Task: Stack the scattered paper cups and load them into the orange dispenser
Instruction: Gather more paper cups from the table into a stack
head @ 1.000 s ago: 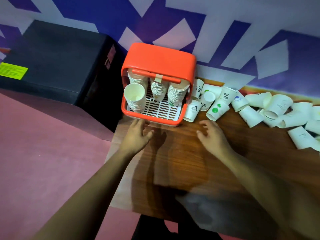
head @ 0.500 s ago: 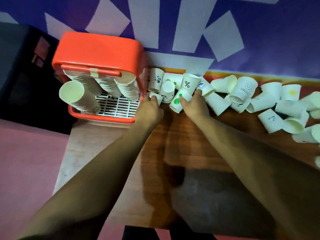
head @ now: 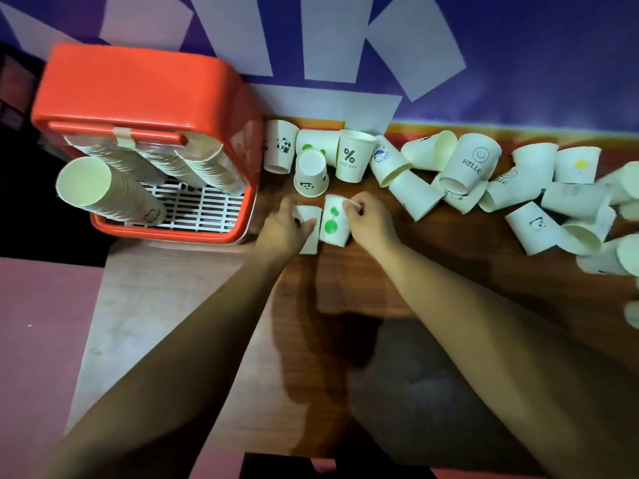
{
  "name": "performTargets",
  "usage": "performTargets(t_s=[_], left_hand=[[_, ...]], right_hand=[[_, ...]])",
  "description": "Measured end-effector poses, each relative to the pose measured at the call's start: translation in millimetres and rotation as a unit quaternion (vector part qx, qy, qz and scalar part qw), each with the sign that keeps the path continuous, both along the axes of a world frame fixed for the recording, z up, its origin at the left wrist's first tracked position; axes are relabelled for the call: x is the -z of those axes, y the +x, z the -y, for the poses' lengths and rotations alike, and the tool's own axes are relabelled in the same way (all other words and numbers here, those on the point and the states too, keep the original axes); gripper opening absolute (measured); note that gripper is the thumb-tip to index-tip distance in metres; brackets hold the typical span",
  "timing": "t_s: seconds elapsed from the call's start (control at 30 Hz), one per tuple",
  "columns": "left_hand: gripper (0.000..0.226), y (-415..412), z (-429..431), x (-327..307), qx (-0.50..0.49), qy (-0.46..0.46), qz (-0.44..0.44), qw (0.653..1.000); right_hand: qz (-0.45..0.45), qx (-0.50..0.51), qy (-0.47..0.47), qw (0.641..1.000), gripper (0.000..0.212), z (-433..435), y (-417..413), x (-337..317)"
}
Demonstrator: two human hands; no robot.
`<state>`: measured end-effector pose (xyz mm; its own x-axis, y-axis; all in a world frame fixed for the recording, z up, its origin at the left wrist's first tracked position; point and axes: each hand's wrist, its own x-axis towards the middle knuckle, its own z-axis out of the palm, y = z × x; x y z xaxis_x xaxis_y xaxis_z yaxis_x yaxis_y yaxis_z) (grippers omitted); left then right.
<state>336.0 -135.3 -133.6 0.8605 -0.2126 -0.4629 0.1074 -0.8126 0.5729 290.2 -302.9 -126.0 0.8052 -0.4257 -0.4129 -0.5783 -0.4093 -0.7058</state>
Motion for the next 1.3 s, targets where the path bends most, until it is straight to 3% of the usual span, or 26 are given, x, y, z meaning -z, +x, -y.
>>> performTargets(t_s=[0.17, 0.23, 0.43, 0.57, 0.7, 0.9, 1.03, 1.1, 1.2, 1.3], left_hand=[[0.082, -32, -18, -2, -0.072, -0.147, -0.048, 0.985], [0.092, -44, -25, 1, -0.048, -0.165, -0.066, 0.983], [0.078, -76, -7, 5, 0.067, -0.221, -0.047, 0.972], [0.079, -84, 18, 3, 0.095, -0.239, -0.051, 0.965], [0.089, -72, 14, 8, 0.147, -0.180, -0.038, 0.972], [0.045, -27, -13, -10, 0.042, -0.071, 0.075, 0.994], [0.055, 10, 5, -32, 0.023, -0.064, 0.157, 0.985], [0.066, 24, 20, -37, 0.027, -0.069, 0.198, 0.977], [0.076, 41, 40, -39, 0.070, -0.040, 0.200, 0.977], [0.070, 52, 48, -33, 0.141, 0.033, 0.208, 0.967]], right_hand=[[0.026, 0.001, 0.041, 0.999, 0.020, 14, -28, -16], [0.055, 0.026, 0.052, 0.997, 0.018, 23, -46, -28], [0.116, 0.093, 0.038, 0.988, 0.010, 54, -92, -55], [0.132, 0.079, 0.070, 0.986, 0.045, 62, -108, -69], [0.159, 0.026, 0.084, 0.983, 0.060, 42, -110, -73], [0.099, -0.078, -0.025, 0.992, 0.076, 20, -106, -53], [0.083, -0.151, -0.146, 0.974, 0.077, 11, -107, -34], [0.063, -0.169, -0.163, 0.970, 0.080, 12, -108, -27], [0.049, -0.116, -0.126, 0.984, 0.080, 22, -103, -27], [0.045, 0.052, -0.131, 0.989, 0.066, 47, -91, -30]])
